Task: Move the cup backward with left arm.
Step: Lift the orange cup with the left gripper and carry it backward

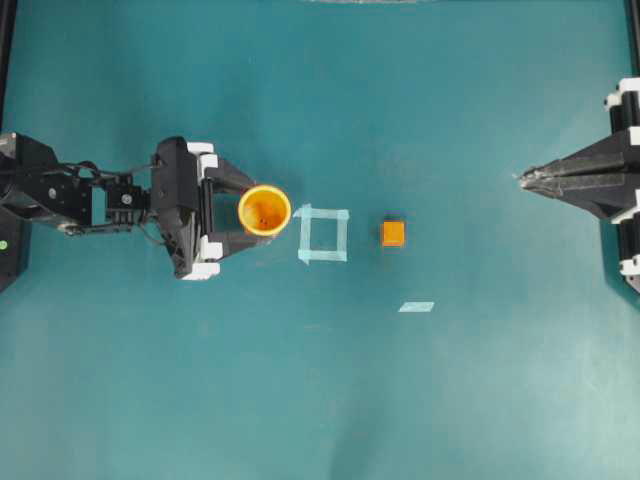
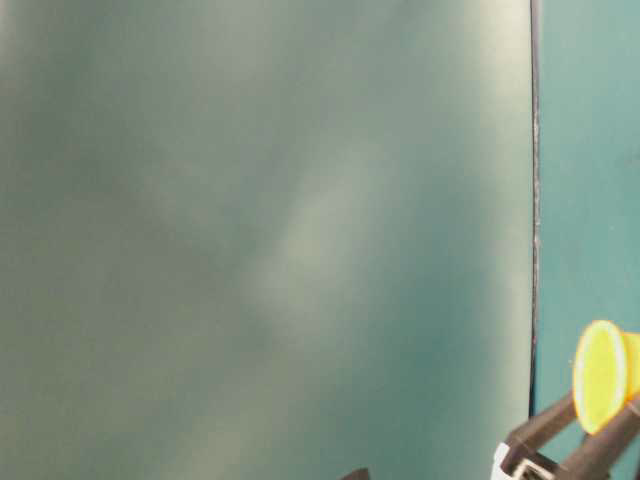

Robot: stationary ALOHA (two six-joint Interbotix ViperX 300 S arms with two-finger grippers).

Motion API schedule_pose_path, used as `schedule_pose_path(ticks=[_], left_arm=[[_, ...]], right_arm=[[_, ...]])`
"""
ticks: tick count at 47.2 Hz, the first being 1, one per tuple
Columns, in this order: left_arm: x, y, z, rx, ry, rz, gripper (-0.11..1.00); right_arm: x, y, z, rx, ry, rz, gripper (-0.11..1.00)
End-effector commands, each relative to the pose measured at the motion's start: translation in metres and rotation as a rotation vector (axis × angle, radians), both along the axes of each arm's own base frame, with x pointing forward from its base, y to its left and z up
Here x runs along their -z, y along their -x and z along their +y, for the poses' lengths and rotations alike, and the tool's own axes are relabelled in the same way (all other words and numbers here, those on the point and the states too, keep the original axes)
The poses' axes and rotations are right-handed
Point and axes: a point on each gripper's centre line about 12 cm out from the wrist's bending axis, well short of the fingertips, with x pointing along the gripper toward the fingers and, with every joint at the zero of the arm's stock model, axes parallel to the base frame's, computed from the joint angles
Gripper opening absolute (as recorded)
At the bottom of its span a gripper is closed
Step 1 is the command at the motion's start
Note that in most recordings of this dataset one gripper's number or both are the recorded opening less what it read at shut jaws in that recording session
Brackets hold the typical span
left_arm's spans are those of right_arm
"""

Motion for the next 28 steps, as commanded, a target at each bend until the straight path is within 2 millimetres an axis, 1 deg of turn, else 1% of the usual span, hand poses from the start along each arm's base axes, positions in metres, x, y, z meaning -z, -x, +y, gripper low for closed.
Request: schedule_pose_path(ticks=[1, 12, 28], left_arm=[[-0.011, -0.005, 0.008, -0.021, -0.006, -0.063, 0.64], [-0.017, -0.006, 0.034, -0.098, -0.013, -0.091, 0.64], [-0.015, -0.01, 0.082, -0.231, -0.02, -0.09, 0.64]], right_arm=[[-0.013, -0.002, 0.0, 0.0, -0.003, -0.032, 0.0], [-0.013, -0.002, 0.0, 0.0, -0.003, -0.032, 0.0], [-0.013, -0.002, 0.0, 0.0, 0.003, -0.031, 0.0]])
